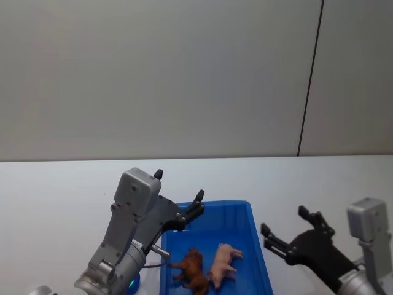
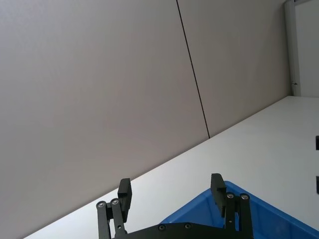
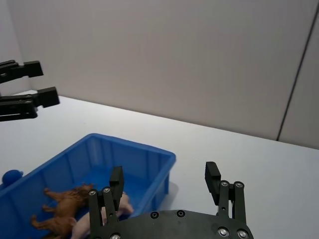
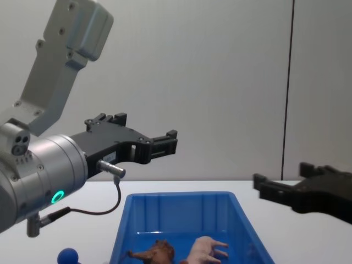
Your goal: Pick up the two dolls from the table and place them into the box.
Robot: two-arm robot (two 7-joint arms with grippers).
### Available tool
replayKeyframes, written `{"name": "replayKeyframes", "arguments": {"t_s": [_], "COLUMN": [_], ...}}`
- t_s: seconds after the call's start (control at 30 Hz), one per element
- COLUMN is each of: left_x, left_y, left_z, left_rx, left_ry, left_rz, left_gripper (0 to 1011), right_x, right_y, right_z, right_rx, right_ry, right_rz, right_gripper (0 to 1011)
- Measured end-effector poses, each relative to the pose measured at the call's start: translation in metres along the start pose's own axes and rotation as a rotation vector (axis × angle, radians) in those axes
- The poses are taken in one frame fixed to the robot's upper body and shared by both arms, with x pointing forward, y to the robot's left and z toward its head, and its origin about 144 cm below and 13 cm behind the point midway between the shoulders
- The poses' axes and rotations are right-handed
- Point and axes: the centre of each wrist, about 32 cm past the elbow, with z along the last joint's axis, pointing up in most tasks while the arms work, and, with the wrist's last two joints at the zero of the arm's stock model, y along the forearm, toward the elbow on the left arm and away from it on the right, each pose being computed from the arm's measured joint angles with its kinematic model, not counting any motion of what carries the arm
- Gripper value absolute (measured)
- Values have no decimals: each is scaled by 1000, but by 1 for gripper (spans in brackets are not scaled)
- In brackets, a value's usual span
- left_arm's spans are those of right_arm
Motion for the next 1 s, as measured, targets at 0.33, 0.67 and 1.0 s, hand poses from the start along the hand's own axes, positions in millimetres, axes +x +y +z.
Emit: {"name": "replayKeyframes", "arguments": {"t_s": [0.33, 0.67, 1.0], "left_x": [0, 0, 4], "left_y": [0, 0, 6], "left_z": [0, 0, 1], "left_rx": [0, 0, 35], "left_ry": [0, 0, 17], "left_rz": [0, 0, 14], "left_gripper": [1000, 1000, 1000], "right_x": [5, 9, 11], "right_y": [-22, -41, -49], "right_z": [1, 2, 4], "right_rx": [25, 39, 46], "right_ry": [1, 12, 16], "right_rz": [-124, -214, -254], "right_gripper": [1001, 1001, 1001]}}
